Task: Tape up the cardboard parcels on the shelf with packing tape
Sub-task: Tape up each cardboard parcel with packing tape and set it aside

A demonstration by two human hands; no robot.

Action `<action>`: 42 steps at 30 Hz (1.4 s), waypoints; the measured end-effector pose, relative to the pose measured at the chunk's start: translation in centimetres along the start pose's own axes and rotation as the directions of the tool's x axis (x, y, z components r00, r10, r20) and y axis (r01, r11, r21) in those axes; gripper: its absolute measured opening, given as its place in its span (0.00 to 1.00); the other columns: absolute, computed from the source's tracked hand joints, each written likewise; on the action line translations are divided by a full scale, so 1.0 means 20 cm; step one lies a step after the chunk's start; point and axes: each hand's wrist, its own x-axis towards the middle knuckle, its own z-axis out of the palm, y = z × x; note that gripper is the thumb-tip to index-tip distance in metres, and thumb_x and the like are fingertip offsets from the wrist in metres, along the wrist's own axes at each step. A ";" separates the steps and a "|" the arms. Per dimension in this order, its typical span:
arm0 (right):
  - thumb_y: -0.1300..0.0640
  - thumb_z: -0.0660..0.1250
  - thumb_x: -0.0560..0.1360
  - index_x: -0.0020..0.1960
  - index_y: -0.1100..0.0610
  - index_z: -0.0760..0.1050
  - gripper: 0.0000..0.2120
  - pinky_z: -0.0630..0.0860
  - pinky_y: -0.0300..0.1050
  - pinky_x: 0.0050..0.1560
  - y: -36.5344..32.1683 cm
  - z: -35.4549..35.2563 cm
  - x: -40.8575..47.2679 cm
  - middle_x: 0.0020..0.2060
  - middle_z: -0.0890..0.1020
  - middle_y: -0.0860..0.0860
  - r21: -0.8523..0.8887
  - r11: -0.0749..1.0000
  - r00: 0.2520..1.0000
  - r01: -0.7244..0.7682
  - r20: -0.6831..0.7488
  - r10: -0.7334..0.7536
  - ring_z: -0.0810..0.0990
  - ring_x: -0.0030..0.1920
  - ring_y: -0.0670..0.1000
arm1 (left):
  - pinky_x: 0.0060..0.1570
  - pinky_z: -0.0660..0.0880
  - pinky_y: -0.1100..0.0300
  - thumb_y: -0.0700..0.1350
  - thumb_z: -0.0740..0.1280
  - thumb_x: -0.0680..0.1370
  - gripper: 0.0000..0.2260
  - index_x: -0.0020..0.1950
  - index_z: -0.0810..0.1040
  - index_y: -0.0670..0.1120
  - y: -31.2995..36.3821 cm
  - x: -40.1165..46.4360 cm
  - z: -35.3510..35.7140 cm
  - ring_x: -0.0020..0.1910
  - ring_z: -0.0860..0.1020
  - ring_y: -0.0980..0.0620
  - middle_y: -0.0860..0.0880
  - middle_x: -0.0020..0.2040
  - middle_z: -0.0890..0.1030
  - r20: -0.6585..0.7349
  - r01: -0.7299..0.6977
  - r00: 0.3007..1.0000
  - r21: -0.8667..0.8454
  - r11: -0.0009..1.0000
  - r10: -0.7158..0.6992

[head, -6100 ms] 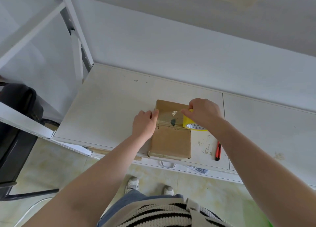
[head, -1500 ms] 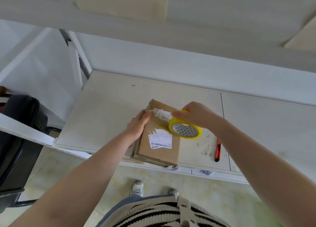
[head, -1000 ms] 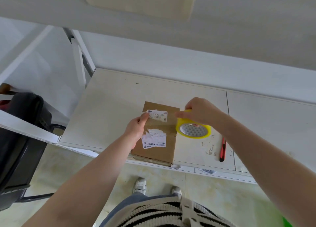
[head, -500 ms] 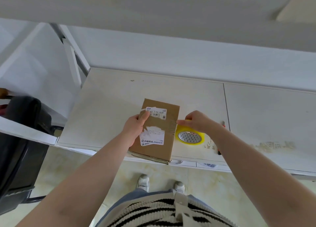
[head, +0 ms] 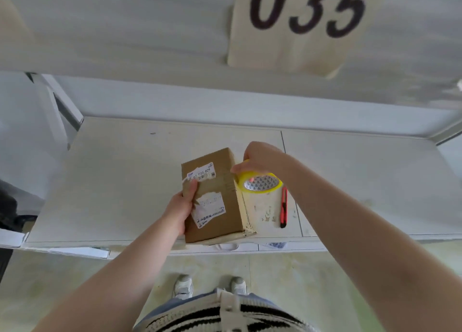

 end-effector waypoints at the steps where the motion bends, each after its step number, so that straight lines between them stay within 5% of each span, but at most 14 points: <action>1: 0.35 0.68 0.72 0.29 0.56 0.68 0.27 0.64 0.41 0.30 -0.01 -0.01 0.00 0.24 0.70 0.48 -0.016 1.000 1.000 0.001 0.005 -0.001 0.69 0.26 0.49 | 0.43 0.80 0.51 0.64 0.62 0.78 0.25 0.55 0.79 0.43 -0.01 0.01 0.00 0.46 0.84 0.42 0.41 0.47 0.85 0.004 -0.002 1.000 -0.001 1.000 0.002; 5: 0.33 0.66 0.73 0.31 0.56 0.72 0.27 0.67 0.41 0.32 -0.09 -0.02 -0.01 0.25 0.74 0.47 -0.094 0.995 1.000 0.020 -0.015 -0.021 0.72 0.28 0.48 | 0.52 0.79 0.49 0.64 0.59 0.79 0.26 0.62 0.78 0.44 -0.04 0.06 -0.06 0.49 0.83 0.45 0.44 0.51 0.84 -0.084 -0.131 0.985 0.180 0.975 0.148; 8: 0.34 0.62 0.75 0.30 0.56 0.68 0.27 0.67 0.41 0.33 -0.21 -0.04 -0.03 0.23 0.75 0.46 -0.103 0.994 0.999 0.048 -0.014 -0.049 0.72 0.26 0.46 | 0.59 0.74 0.50 0.60 0.60 0.81 0.27 0.74 0.69 0.45 -0.06 0.07 -0.11 0.59 0.78 0.43 0.44 0.64 0.78 -0.189 -0.264 0.916 0.380 0.887 0.354; 13: 0.54 0.57 0.80 0.34 0.56 0.67 0.16 0.64 0.40 0.31 -0.36 -0.06 -0.02 0.26 0.72 0.46 -0.114 0.993 0.999 0.043 0.020 -0.041 0.71 0.26 0.46 | 0.70 0.62 0.45 0.52 0.62 0.82 0.26 0.77 0.65 0.43 -0.06 0.07 -0.12 0.70 0.66 0.37 0.37 0.71 0.66 -0.308 -0.319 0.757 0.596 0.737 0.576; 18: 0.62 0.63 0.77 0.34 0.58 0.68 0.13 0.71 0.43 0.33 -0.43 -0.08 -0.02 0.29 0.74 0.50 -0.150 0.983 0.990 0.105 0.112 -0.088 0.71 0.29 0.49 | 0.74 0.53 0.38 0.70 0.53 0.78 0.36 0.79 0.55 0.49 0.09 -0.01 0.07 0.78 0.54 0.42 0.41 0.78 0.57 -0.225 -0.212 0.925 0.361 0.908 0.305; 20: 0.57 0.68 0.75 0.33 0.61 0.73 0.13 0.79 0.46 0.38 -0.41 -0.07 -0.01 0.28 0.78 0.53 -0.108 0.986 0.986 0.129 0.116 -0.116 0.75 0.29 0.51 | 0.75 0.50 0.37 0.74 0.53 0.74 0.42 0.80 0.52 0.50 0.09 -0.02 0.08 0.79 0.49 0.43 0.41 0.79 0.53 -0.193 -0.196 0.938 0.389 0.900 0.287; 22: 0.47 0.68 0.75 0.32 0.60 0.74 0.20 0.74 0.43 0.33 -0.38 -0.08 0.00 0.26 0.75 0.54 0.013 0.990 0.989 0.140 0.036 -0.140 0.72 0.28 0.51 | 0.75 0.49 0.37 0.72 0.53 0.77 0.39 0.80 0.52 0.49 0.10 -0.02 0.04 0.79 0.48 0.43 0.39 0.80 0.51 -0.183 -0.193 0.942 0.391 0.900 0.282; 24: 0.39 0.64 0.76 0.29 0.57 0.69 0.26 0.64 0.42 0.30 -0.36 -0.09 -0.01 0.26 0.68 0.51 0.052 0.986 0.988 0.156 -0.024 -0.155 0.66 0.28 0.51 | 0.73 0.53 0.39 0.72 0.51 0.77 0.39 0.79 0.54 0.48 0.11 -0.02 0.00 0.79 0.52 0.40 0.38 0.79 0.53 -0.142 -0.219 0.944 0.410 0.885 0.299; 26: 0.38 0.64 0.75 0.27 0.56 0.65 0.28 0.62 0.43 0.30 -0.36 -0.08 -0.03 0.25 0.65 0.51 0.046 0.984 0.984 0.173 -0.052 -0.171 0.64 0.28 0.51 | 0.65 0.66 0.45 0.76 0.51 0.73 0.41 0.75 0.62 0.47 0.12 -0.02 -0.04 0.72 0.67 0.38 0.38 0.72 0.67 -0.082 -0.274 0.935 0.454 0.848 0.345; 29: 0.37 0.64 0.74 0.28 0.57 0.66 0.27 0.63 0.44 0.30 -0.37 -0.06 -0.04 0.26 0.67 0.51 0.015 0.988 0.986 0.152 -0.075 -0.150 0.66 0.28 0.51 | 0.52 0.69 0.55 0.66 0.53 0.80 0.28 0.67 0.68 0.44 0.13 -0.05 -0.05 0.55 0.77 0.44 0.41 0.60 0.78 -0.010 -0.338 0.920 0.483 0.808 0.391; 34: 0.35 0.64 0.74 0.30 0.55 0.67 0.27 0.66 0.43 0.32 -0.40 -0.02 -0.09 0.25 0.74 0.49 -0.018 0.995 0.989 0.094 -0.110 -0.095 0.74 0.30 0.50 | 0.66 0.66 0.52 0.60 0.52 0.83 0.27 0.77 0.62 0.45 0.15 -0.07 -0.14 0.71 0.69 0.41 0.43 0.72 0.71 -0.010 -0.318 0.929 0.489 0.812 0.369; 38: 0.37 0.62 0.76 0.31 0.55 0.68 0.25 0.66 0.41 0.30 -0.53 0.01 -0.09 0.25 0.76 0.48 -0.065 0.994 0.988 0.088 -0.124 -0.095 0.77 0.32 0.51 | 0.58 0.75 0.51 0.61 0.53 0.83 0.22 0.66 0.75 0.48 0.16 -0.05 -0.20 0.59 0.78 0.46 0.45 0.63 0.80 -0.031 -0.243 0.965 0.269 0.932 0.260; 40: 0.38 0.64 0.76 0.30 0.55 0.68 0.25 0.65 0.41 0.30 -0.58 0.01 -0.08 0.24 0.75 0.48 -0.072 0.994 0.988 0.082 -0.123 -0.090 0.75 0.30 0.50 | 0.60 0.74 0.50 0.69 0.53 0.79 0.29 0.69 0.74 0.50 0.16 -0.06 -0.18 0.62 0.77 0.46 0.47 0.66 0.78 -0.064 -0.135 0.987 0.144 0.980 0.146; 42: 0.34 0.64 0.74 0.30 0.55 0.68 0.27 0.65 0.41 0.29 -0.61 0.02 -0.08 0.24 0.74 0.48 -0.073 0.994 0.988 0.081 -0.125 -0.090 0.74 0.28 0.49 | 0.69 0.66 0.44 0.77 0.52 0.72 0.41 0.75 0.68 0.52 0.16 -0.08 -0.16 0.71 0.69 0.45 0.48 0.73 0.71 -0.056 -0.130 0.988 0.210 0.969 0.145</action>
